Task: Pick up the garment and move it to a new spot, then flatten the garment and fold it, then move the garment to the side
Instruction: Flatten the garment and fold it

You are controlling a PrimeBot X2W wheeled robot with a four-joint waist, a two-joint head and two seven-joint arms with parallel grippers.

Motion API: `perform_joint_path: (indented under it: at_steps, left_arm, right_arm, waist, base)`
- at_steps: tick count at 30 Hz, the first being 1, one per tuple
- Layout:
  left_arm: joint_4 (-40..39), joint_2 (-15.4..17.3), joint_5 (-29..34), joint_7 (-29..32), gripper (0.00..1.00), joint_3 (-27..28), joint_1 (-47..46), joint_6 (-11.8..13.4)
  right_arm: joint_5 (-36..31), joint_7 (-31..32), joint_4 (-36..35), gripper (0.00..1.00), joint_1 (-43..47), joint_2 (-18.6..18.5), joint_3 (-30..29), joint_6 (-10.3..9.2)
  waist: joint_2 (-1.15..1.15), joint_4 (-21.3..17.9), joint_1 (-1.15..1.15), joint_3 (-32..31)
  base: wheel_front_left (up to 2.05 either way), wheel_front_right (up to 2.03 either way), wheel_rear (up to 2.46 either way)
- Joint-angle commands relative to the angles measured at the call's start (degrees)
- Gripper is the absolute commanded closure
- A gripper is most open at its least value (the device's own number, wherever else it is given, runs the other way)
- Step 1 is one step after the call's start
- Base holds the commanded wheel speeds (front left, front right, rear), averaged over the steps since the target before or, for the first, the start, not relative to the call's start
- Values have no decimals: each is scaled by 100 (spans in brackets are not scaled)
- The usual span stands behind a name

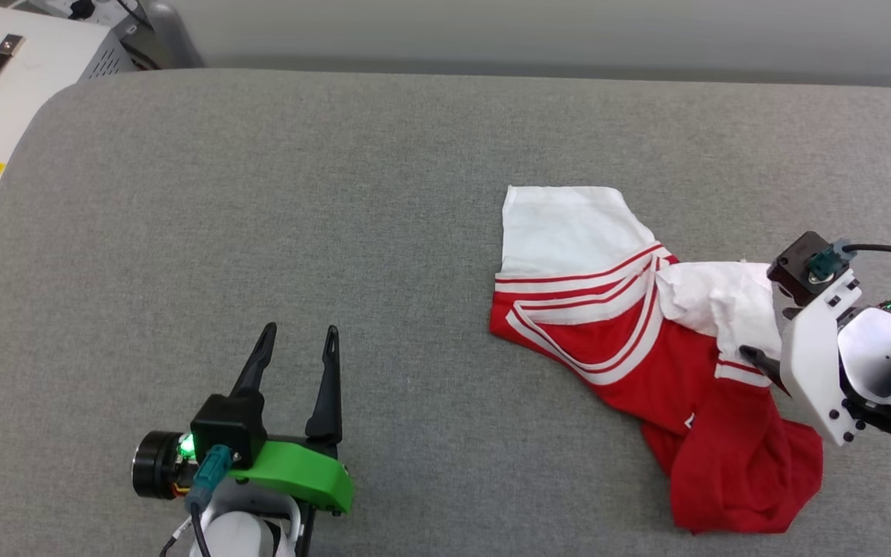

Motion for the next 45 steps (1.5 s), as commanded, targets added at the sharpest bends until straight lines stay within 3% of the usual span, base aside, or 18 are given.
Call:
perform_joint_path:
  at_steps: [1,10,11,12,22,29,36,45]
  left_arm:
    - [-1,-24,-70,-34,0,-25,-126,55]
    - [34,-24,-159,-34,0,-32,-198,167]
    - [41,-24,-164,-34,0,-30,-198,179]
    - [50,-24,-168,-34,0,-34,-201,187]
    - [140,-24,-189,-34,0,-42,-90,216]
    - [141,-25,-214,-34,0,-85,-42,211]
    - [183,-25,-257,-34,0,-87,4,230]
    - [232,-25,-296,-34,0,-68,78,250]
  right_arm:
    - [50,40,192,0,-85,-3,53,-4]
    - [191,-438,1076,0,127,131,246,-4]
    - [172,-659,1088,57,132,150,208,-4]
    - [157,-852,1103,99,142,172,148,-4]
    - [479,-2614,1111,100,685,509,-920,-4]
    - [1563,-3370,1402,100,1199,943,-2225,-4]
    - [2466,-3625,2405,100,1556,1040,-3196,-4]
    - [2226,-3919,3859,100,1646,899,-3823,-4]
  waist:
    - [0,128,0,215]
    - [0,107,0,383]
    - [0,84,0,380]
    - [0,67,0,371]
    - [0,-206,0,53]
    - [0,-251,0,29]
    - [0,-100,0,69]
    - [0,25,0,14]
  base:
    - [0,0,0]
    - [0,0,0]
    - [0,0,0]
    - [0,0,0]
    - [0,0,0]
    - [0,0,0]
    - [0,0,0]
    - [0,0,0]
